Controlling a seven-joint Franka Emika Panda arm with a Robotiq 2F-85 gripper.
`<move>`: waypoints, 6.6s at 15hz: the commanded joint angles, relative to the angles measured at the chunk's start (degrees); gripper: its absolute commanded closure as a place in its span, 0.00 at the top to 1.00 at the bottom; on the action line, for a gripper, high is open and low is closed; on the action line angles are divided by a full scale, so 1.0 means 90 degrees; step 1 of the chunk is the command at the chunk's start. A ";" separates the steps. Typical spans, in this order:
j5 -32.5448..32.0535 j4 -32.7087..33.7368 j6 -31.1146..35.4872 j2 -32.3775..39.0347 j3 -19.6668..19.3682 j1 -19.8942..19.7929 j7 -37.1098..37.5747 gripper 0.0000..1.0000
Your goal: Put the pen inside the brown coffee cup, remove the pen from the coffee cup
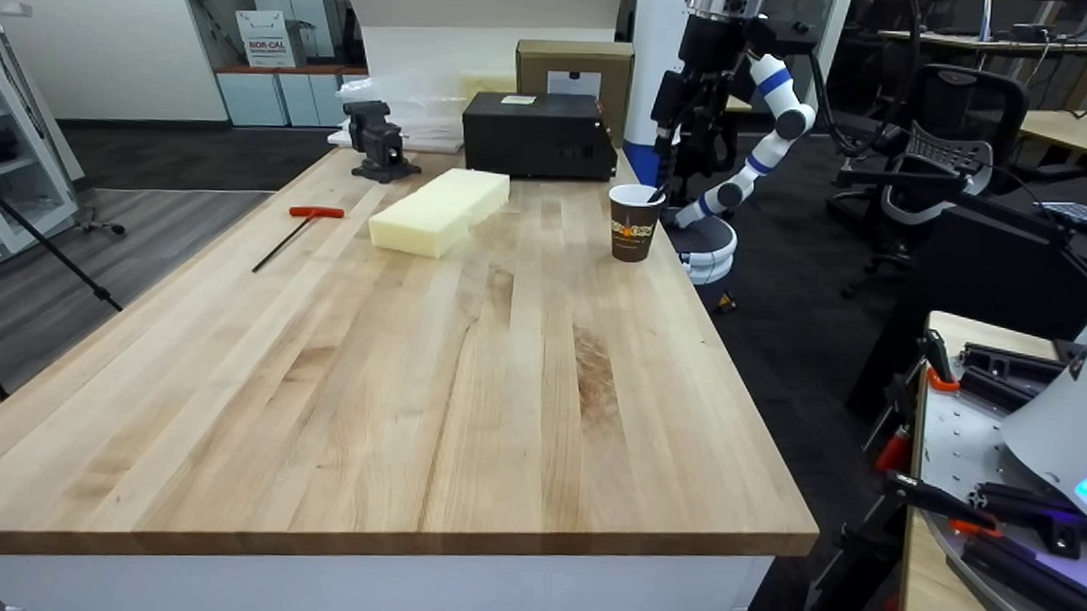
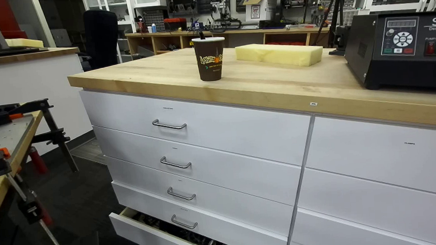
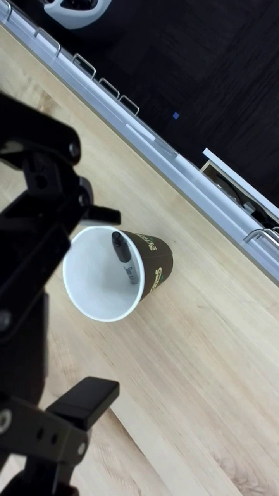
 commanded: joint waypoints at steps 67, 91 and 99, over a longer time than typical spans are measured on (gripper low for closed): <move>-0.0390 0.0383 0.0459 0.0938 0.0021 -0.0224 -0.0358 1.00; -0.0178 0.0512 0.0161 0.0963 0.0070 -0.0194 -0.0459 0.03; -0.0324 0.1010 -0.0668 0.0970 0.0137 -0.0162 -0.0615 0.03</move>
